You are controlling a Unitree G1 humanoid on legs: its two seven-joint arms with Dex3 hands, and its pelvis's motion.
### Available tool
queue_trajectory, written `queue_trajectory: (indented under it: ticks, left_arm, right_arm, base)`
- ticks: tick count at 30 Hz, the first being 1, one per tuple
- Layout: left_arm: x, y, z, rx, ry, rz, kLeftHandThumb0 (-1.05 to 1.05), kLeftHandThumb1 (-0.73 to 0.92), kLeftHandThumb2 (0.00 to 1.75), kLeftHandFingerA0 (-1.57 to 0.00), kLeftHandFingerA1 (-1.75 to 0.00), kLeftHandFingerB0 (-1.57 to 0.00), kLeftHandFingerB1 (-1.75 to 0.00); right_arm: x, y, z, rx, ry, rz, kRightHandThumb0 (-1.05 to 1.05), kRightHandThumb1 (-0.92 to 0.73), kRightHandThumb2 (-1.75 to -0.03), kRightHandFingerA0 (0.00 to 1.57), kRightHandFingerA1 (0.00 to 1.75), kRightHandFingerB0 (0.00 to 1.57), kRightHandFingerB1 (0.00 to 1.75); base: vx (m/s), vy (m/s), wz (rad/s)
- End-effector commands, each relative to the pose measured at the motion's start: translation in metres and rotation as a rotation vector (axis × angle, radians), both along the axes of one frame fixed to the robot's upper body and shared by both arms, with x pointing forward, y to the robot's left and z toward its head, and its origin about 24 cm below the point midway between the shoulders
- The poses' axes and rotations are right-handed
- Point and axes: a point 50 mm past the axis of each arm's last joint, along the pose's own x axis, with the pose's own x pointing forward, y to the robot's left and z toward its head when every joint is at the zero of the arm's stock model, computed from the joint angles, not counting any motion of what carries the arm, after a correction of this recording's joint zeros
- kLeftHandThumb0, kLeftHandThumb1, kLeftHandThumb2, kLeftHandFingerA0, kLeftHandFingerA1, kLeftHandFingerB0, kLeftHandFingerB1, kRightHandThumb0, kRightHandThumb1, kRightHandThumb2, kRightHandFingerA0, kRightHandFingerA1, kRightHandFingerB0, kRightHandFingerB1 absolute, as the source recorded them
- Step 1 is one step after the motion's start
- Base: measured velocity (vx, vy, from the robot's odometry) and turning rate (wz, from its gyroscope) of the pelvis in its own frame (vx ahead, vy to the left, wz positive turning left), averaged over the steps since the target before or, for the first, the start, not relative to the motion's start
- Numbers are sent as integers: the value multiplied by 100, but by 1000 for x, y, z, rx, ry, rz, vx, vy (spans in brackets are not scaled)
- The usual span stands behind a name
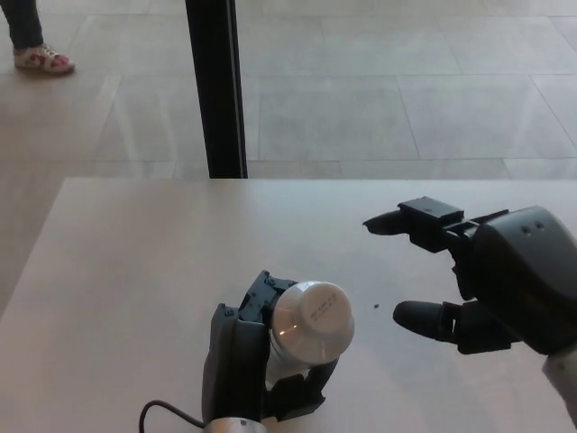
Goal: The robot uses its left hand to to lift the bottle kept on the middle of the desk and tilts it towards its right hand. It then uses its right hand to rotate its cap to open it and places the bottle and cap back on the desk
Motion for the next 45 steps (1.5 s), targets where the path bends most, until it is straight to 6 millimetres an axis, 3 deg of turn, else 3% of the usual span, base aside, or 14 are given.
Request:
queue_trajectory:
  ticks: [1, 5, 6, 11, 12, 14, 19, 20, 21, 25, 26, 29, 30, 45]
  left_arm:
    - [-7, -1, -20, 13, 138, 8, 14, 79, 115, -95, -175, -71, -147]
    - [-6, 0, -20, 25, 136, 10, 13, 79, 116, -93, -175, -70, -147]
    - [-5, 1, -20, 31, 142, 12, 14, 80, 116, -91, -175, -69, -146]
    - [-5, 1, -20, 16, 130, 9, 17, 76, 120, -74, -175, -58, -163]
    - [-4, 1, -19, 19, 134, 9, 14, 80, 117, -93, -175, -70, -147]
    - [-4, 2, -19, 29, 136, 9, 15, 78, 119, -94, -175, -72, -147]
    - [-4, 2, -19, 33, 143, 7, 13, 79, 115, -93, -175, -69, -146]
    - [-4, 1, -20, 33, 145, 11, 13, 78, 118, -94, -175, -70, -146]
    - [-4, 1, -20, 35, 147, 13, 14, 79, 118, -93, -175, -69, -146]
    - [-4, 0, -19, 40, 140, 5, 13, 76, 120, -96, -175, -71, -145]
    - [-5, 0, -20, 36, 143, 4, 12, 76, 119, -96, -175, -69, -144]
    - [-5, 0, -20, 39, 139, 10, 13, 77, 116, -99, -175, -70, -143]
    - [-5, -1, -21, 35, 147, 17, 13, 77, 115, -98, -175, -70, -144]
    - [-6, -1, -22, 17, 146, 10, 13, 77, 113, -98, -175, -71, -144]
  right_arm:
    - [-5, 6, -6, 40, 65, -42, -74, -58, -62, 102, 142, 43, 49]
    - [-7, 10, -8, 53, 83, -36, -72, -58, -61, 102, 146, 43, 49]
    - [-8, 12, -9, 51, 85, -36, -69, -48, -94, 122, 137, 40, 60]
    - [-7, 14, -11, 61, 95, -43, -72, -56, -62, 101, 148, 44, 50]
    - [-6, 14, -12, 62, 100, -47, -69, -60, -59, 101, 147, 44, 48]
    - [-5, 14, -12, 65, 108, -54, -72, -47, -84, 106, 137, 40, 56]
    - [-3, 15, -16, 66, 104, -53, -68, -60, -58, 102, 145, 45, 51]
    - [-3, 16, -16, 71, 102, -50, -71, -46, -85, 109, 135, 40, 58]
    - [-2, 17, -17, 71, 100, -50, -68, -58, -61, 100, 151, 45, 53]
    - [-2, 24, -16, 78, 123, -50, -75, -48, -85, 104, 140, 41, 59]
    - [-2, 26, -16, 80, 130, -53, -69, -60, -58, 98, 150, 44, 52]
    - [-3, 32, -16, 104, 136, -40, -74, -47, -84, 104, 140, 40, 59]
    - [-4, 33, -16, 115, 137, -35, -67, -58, -57, 96, 155, 45, 53]
    - [-4, 33, -19, 141, 137, -33, -65, -45, -82, 112, 138, 42, 61]
  base:
    - [0, 0, 0]
    - [0, 0, 0]
    - [0, 0, 0]
    - [0, 0, 0]
    - [0, 0, 0]
    - [0, 0, 0]
    - [0, 0, 0]
    - [0, 0, 0]
    - [0, 0, 0]
    - [0, 0, 0]
    - [0, 0, 0]
    - [0, 0, 0]
    - [0, 0, 0]
    - [0, 0, 0]
